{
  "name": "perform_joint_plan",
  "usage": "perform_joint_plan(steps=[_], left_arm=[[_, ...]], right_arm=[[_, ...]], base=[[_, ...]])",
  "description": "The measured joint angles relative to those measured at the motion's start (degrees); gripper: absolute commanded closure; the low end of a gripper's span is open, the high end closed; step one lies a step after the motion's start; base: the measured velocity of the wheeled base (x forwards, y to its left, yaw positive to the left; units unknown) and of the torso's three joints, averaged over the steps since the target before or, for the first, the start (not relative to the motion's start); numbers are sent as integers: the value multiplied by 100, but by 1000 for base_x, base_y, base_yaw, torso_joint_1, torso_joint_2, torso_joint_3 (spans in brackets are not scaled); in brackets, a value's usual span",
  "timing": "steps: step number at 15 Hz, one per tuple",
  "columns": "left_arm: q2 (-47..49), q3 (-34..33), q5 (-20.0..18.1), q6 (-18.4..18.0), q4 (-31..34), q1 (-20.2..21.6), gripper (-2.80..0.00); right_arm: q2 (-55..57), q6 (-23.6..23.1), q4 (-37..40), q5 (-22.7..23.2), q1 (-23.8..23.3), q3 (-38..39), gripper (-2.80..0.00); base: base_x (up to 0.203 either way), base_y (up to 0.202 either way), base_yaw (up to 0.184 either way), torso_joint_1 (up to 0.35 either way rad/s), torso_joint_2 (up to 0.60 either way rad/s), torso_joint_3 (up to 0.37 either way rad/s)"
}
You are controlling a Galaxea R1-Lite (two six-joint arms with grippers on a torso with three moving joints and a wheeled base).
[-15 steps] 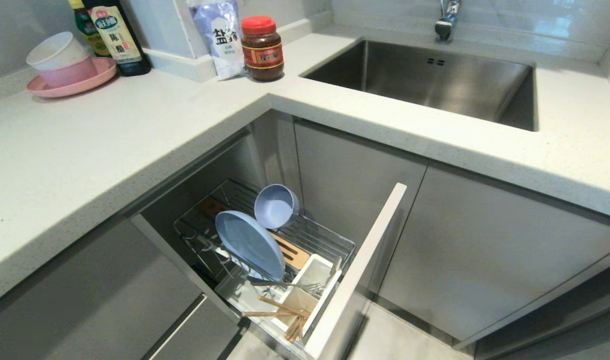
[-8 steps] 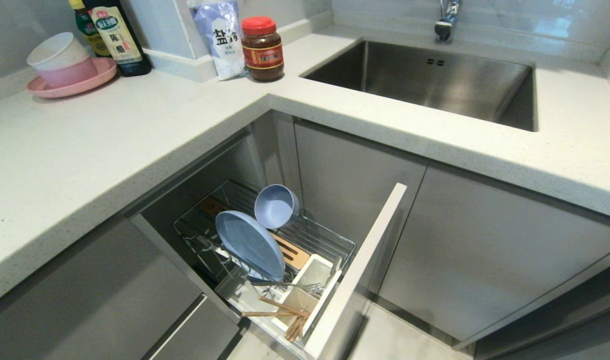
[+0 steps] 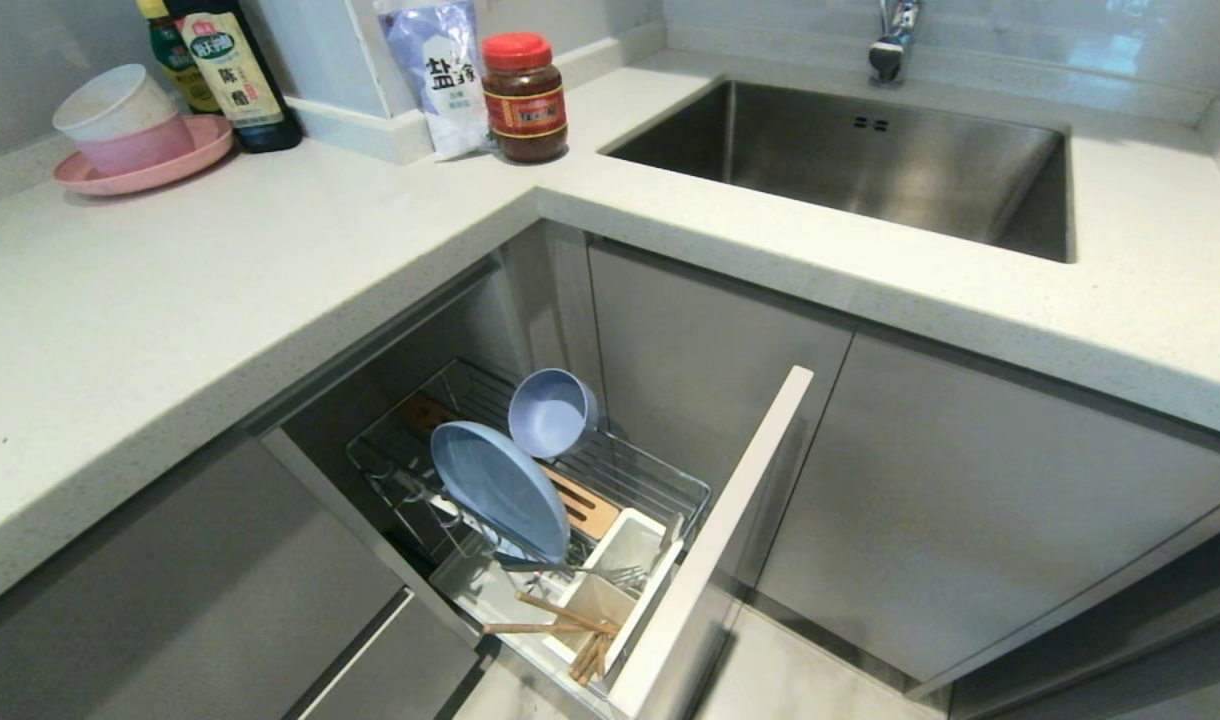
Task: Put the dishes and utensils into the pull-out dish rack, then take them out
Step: Take the plate out of the cupboard
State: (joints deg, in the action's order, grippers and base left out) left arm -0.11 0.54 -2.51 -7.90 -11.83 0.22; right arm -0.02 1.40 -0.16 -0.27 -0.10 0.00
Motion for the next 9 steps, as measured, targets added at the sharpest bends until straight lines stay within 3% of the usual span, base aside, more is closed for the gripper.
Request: perform_joint_plan(steps=[3, 9], left_arm=[[-5, -49, 76, 231, 789, 0, 0], [-5, -54, 272, 1159, 843, 0, 0]], right_arm=[[0, -2, 0, 0, 0, 0, 0], [0, 0, 0, 0, 0, 0, 0]], base=[[0, 0, 0, 0, 0, 0], [0, 0, 0, 0, 0, 0]])
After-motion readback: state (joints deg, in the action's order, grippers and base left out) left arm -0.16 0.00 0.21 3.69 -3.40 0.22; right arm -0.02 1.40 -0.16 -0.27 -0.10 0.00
